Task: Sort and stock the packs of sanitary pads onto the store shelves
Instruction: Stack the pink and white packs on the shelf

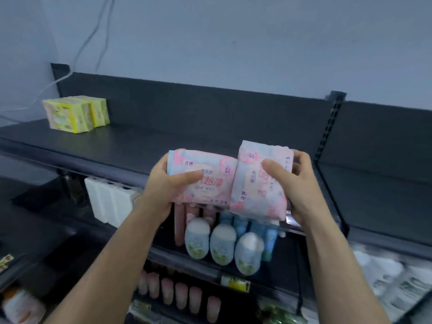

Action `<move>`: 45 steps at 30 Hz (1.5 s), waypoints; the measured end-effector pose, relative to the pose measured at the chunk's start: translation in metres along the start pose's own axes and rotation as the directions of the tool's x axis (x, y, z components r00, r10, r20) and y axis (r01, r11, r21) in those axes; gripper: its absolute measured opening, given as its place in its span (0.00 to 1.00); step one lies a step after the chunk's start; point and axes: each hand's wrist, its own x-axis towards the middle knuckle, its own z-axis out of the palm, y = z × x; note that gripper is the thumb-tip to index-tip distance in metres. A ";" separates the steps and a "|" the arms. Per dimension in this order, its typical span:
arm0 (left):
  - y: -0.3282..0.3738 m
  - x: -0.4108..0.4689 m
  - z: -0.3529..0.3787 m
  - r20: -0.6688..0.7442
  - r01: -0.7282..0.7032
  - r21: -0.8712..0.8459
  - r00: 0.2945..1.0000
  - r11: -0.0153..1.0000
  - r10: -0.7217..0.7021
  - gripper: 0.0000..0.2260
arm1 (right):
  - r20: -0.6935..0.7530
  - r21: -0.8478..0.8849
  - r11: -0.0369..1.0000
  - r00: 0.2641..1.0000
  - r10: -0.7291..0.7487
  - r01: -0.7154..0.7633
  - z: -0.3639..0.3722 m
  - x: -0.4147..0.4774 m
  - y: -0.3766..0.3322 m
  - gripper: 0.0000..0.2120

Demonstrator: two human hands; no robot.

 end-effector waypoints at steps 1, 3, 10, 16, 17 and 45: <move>-0.004 0.004 0.013 0.035 0.004 0.004 0.999 1.000 -0.004 0.29 | -0.028 -0.004 1.000 1.000 -0.008 0.008 -0.014 -0.002 -0.002 0.27; -0.010 0.010 0.033 0.062 0.008 -0.002 0.998 1.000 -0.007 0.30 | -0.081 -0.010 1.000 0.996 -0.021 0.020 -0.038 -0.009 -0.007 0.28; -0.033 0.015 0.114 0.217 0.077 -0.043 0.974 0.996 -0.066 0.30 | -0.498 -0.064 0.980 0.845 -0.196 0.190 -0.111 -0.050 -0.030 0.15; -0.056 -0.001 0.190 0.319 0.136 -0.048 0.941 0.990 -0.114 0.27 | -0.591 0.082 0.965 0.792 -0.153 0.248 -0.174 -0.078 -0.037 0.20; -0.059 -0.005 0.204 0.339 0.143 -0.049 0.933 0.988 -0.118 0.26 | -0.571 0.088 0.970 0.809 -0.136 0.226 -0.187 -0.081 -0.037 0.24; -0.148 -0.051 0.617 0.431 0.165 0.018 0.889 0.986 -0.156 0.23 | -0.549 -0.215 0.977 0.826 -0.126 0.006 -0.621 -0.073 -0.052 0.18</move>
